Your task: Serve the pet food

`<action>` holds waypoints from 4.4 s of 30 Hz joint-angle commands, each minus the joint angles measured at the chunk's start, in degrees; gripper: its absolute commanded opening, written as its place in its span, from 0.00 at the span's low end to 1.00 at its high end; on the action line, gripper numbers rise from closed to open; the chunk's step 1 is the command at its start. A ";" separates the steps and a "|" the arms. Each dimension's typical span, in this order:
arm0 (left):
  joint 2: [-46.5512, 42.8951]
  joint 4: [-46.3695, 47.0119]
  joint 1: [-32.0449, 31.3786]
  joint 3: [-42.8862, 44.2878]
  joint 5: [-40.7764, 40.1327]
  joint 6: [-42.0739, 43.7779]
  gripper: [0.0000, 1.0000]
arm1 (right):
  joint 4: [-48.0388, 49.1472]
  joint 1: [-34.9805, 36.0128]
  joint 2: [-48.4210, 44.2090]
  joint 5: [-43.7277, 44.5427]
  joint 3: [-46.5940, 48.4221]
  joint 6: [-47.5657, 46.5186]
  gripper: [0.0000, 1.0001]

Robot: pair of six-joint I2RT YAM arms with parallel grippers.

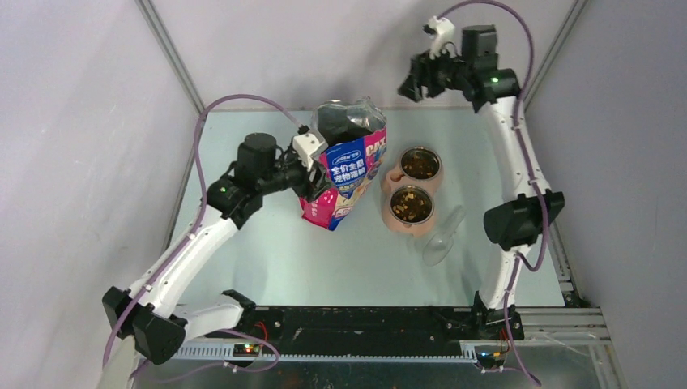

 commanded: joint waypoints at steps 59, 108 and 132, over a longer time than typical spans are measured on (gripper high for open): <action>-2.49 20.61 9.87 -0.31 -9.21 -4.96 0.00 | 1.48 19.15 -6.53 25.95 -6.81 24.85 0.00; 7.03 -15.06 20.43 13.35 10.91 26.41 0.18 | -11.32 10.70 6.08 -20.79 1.17 -45.58 0.08; 5.77 -26.93 33.04 17.60 25.22 32.21 0.12 | -20.63 9.48 -7.67 -20.78 -12.03 -48.39 0.00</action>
